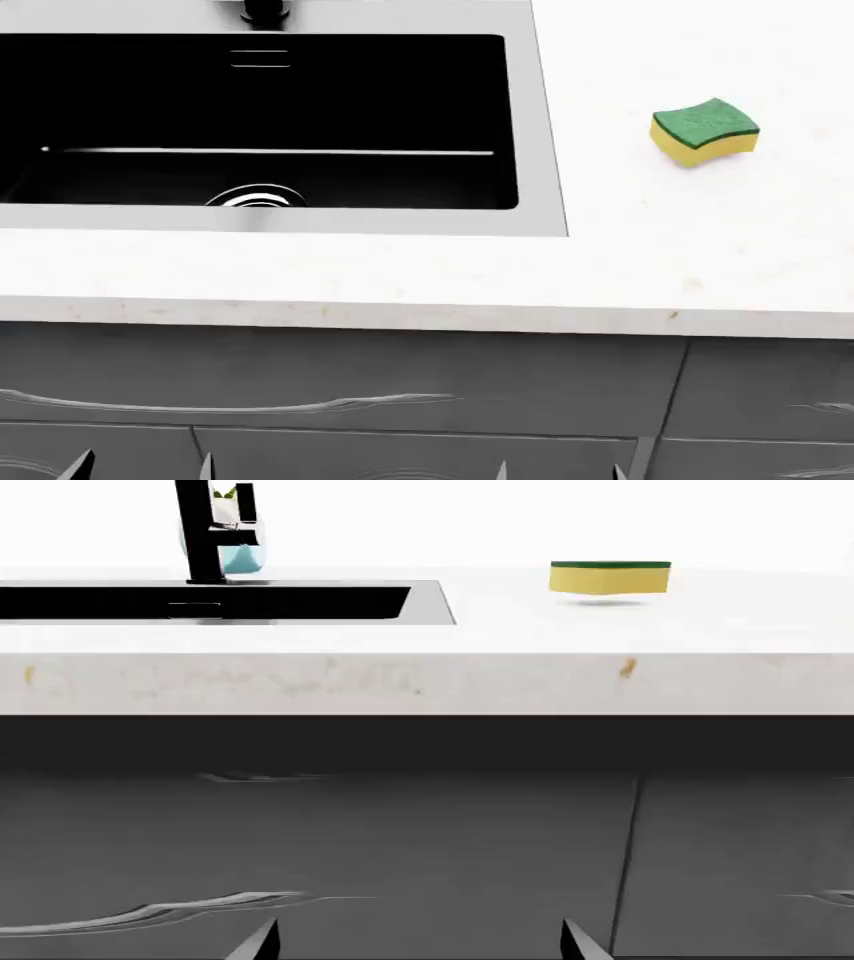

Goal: Pick the pan and sponge and place them into the sink. Then turn on the water.

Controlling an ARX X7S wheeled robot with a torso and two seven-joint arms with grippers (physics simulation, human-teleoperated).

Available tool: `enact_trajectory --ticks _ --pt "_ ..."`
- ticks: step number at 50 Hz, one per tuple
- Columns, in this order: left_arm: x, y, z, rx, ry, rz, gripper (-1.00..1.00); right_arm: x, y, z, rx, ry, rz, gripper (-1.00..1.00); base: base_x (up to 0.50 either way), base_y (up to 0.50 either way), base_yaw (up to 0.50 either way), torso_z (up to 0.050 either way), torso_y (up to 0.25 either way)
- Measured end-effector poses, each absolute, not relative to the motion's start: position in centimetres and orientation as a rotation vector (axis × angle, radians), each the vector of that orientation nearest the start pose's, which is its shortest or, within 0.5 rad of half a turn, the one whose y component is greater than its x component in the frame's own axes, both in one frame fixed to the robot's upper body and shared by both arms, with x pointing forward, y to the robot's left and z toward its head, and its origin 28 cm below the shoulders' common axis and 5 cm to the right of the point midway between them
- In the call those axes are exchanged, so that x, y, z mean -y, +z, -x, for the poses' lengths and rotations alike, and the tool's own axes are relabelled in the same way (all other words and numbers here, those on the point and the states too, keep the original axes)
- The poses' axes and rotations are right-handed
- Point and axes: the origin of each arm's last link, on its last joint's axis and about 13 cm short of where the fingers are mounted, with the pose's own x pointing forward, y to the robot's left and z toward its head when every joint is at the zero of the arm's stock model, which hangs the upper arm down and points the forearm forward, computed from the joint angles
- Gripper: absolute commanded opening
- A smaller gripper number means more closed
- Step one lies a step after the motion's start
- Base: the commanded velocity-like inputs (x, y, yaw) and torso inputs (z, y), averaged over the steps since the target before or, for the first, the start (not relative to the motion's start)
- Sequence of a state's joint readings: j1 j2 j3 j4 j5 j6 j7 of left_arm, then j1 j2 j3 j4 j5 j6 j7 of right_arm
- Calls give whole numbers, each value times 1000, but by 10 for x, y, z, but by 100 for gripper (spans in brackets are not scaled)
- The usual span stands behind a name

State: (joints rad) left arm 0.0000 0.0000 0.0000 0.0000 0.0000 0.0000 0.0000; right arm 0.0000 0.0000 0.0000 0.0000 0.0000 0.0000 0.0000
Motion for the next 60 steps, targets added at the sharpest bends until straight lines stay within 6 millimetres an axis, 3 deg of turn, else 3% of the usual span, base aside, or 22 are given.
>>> enact_trajectory --ticks 25,60 --pt "-210 13 -206 -17 22 -8 100 97 12 -210 14 -6 -1 100 0 0 0 0 0" --pt "-207 16 -209 19 19 -20 100 97 12 -209 20 -10 18 100 0 0 0 50 0"
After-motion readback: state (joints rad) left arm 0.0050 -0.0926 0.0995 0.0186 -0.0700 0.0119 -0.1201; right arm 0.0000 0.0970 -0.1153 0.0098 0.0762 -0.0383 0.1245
